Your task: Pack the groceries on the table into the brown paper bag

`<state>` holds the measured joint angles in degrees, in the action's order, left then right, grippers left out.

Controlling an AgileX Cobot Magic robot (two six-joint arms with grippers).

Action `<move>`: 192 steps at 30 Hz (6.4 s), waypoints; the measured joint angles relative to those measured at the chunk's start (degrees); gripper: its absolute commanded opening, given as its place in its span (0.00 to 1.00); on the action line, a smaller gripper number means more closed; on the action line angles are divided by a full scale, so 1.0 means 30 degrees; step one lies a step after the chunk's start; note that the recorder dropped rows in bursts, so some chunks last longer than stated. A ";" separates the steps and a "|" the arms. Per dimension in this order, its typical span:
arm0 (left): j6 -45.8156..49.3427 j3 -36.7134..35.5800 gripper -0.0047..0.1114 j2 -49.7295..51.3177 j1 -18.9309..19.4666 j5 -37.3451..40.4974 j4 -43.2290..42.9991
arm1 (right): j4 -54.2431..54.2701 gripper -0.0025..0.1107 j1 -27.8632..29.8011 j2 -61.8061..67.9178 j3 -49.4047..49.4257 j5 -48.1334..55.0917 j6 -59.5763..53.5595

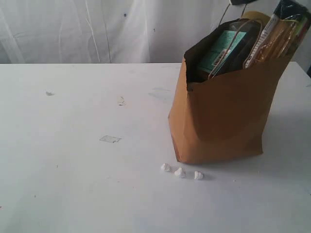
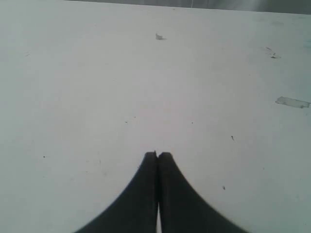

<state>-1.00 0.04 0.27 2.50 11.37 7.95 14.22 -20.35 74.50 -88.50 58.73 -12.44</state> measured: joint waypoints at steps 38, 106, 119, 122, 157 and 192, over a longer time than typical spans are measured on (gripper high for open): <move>0.0000 0.0000 0.04 0.0000 0.0000 0.0000 0.0000 | -0.3193 0.02 0.0247 -0.1796 -0.0310 -0.2350 0.0786; 0.0000 0.0000 0.04 0.0000 0.0000 0.0000 0.0000 | 1.1632 0.50 -0.6167 0.6650 1.8729 -2.1792 -1.0366; 0.0000 0.0000 0.04 0.0000 0.0000 0.0000 0.0000 | 1.1594 0.46 -0.6167 0.8013 1.8202 -2.3225 -0.9054; 0.0000 0.0000 0.04 0.0000 0.0000 0.0000 0.0000 | 1.1594 0.33 -0.6167 0.8283 1.8099 -2.3409 -0.8906; 0.0000 0.0000 0.04 0.0000 0.0000 0.0000 0.0000 | 0.9160 0.02 -0.6167 -1.0116 2.0227 -1.3258 -0.5952; 0.0000 0.0000 0.04 0.0000 0.0000 0.0000 0.0000 | -0.4915 0.02 -0.4888 -1.2056 2.0340 -0.9730 0.3875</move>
<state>-1.00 0.04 0.27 2.50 11.37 7.95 -0.52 -35.01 38.33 -27.48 29.54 -0.81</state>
